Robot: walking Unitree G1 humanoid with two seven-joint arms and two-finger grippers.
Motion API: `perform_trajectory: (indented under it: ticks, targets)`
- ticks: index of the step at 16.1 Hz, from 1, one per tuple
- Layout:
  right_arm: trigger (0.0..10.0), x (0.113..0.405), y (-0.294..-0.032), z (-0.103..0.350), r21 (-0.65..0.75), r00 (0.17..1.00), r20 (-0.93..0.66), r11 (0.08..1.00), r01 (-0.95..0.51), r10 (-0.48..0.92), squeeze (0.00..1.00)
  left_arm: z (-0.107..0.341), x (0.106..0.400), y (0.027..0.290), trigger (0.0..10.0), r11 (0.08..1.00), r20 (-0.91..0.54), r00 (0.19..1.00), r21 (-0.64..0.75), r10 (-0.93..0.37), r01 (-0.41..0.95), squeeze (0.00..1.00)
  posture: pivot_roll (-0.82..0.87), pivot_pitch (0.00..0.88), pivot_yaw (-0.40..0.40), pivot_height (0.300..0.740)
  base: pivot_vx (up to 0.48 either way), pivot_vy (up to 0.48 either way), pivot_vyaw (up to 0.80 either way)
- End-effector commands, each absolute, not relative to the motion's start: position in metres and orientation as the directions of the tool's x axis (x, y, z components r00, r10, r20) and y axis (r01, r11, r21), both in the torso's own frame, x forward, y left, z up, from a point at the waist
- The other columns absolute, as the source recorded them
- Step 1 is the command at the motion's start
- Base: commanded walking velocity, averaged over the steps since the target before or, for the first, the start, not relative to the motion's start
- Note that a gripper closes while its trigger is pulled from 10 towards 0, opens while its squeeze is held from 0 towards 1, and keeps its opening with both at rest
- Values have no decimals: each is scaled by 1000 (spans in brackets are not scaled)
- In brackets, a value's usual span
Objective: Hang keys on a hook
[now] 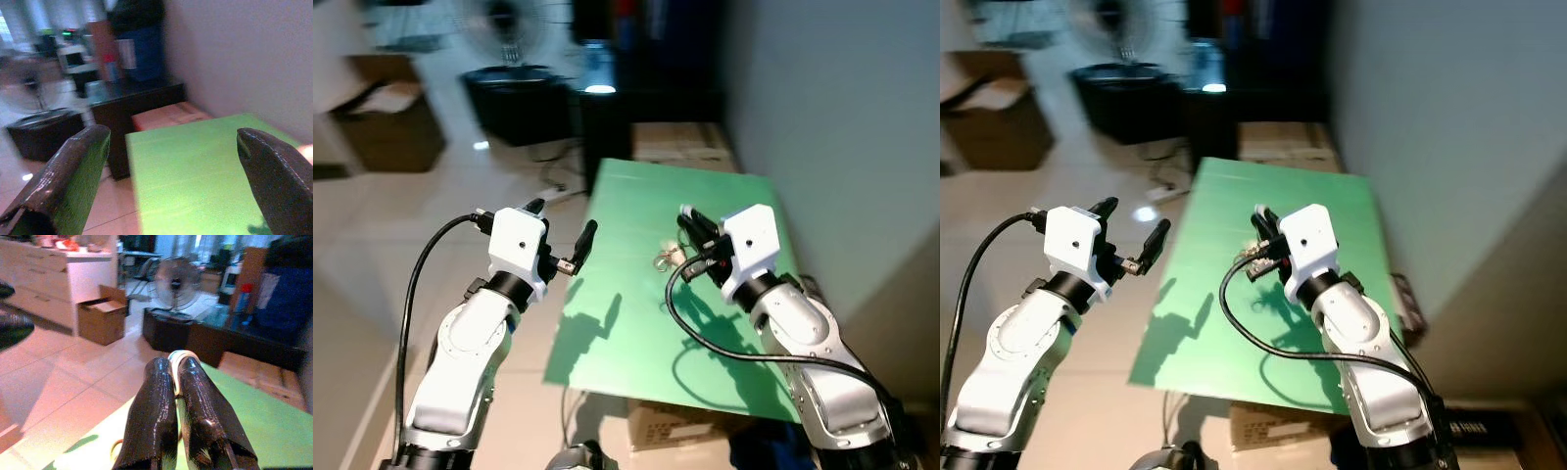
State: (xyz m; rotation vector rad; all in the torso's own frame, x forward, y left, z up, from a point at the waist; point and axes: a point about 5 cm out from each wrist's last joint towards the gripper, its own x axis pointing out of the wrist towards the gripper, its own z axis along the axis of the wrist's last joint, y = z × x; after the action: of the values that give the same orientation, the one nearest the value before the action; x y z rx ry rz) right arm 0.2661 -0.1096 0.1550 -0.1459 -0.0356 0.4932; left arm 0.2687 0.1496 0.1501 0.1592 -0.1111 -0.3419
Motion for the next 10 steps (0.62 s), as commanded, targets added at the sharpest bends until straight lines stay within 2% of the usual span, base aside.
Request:
perform_trajectory:
  ticks: [1, 5, 9, 10]
  targets:
    - [10000, 267, -111, 151, -152, 887, -26, 875, -459, 460, 0, 146, 271, 153, 10000, 942, 74, 952, 187, -296, 279, 0, -58, 0, 27, 740, 0, 0, 800]
    - [10000, 269, -121, 138, -132, 919, -59, 910, -393, 389, 0, 136, 275, 162, 10000, 979, 39, 989, 155, -140, 133, 0, -45, 0, -1, 740, 0, 0, 798]
    - [10000, 259, -133, 122, -103, 917, -93, 912, -397, 388, 0, 121, 262, 154, 10000, 956, 18, 980, 225, -199, 190, 0, -26, 0, 5, 740, 0, 0, 798]
    - [10000, 260, -134, 124, -95, 917, -90, 913, -396, 389, 0, 129, 261, 148, 10000, 946, 44, 970, 238, -237, 221, 0, -12, 0, 4, 740, 0, 0, 800]
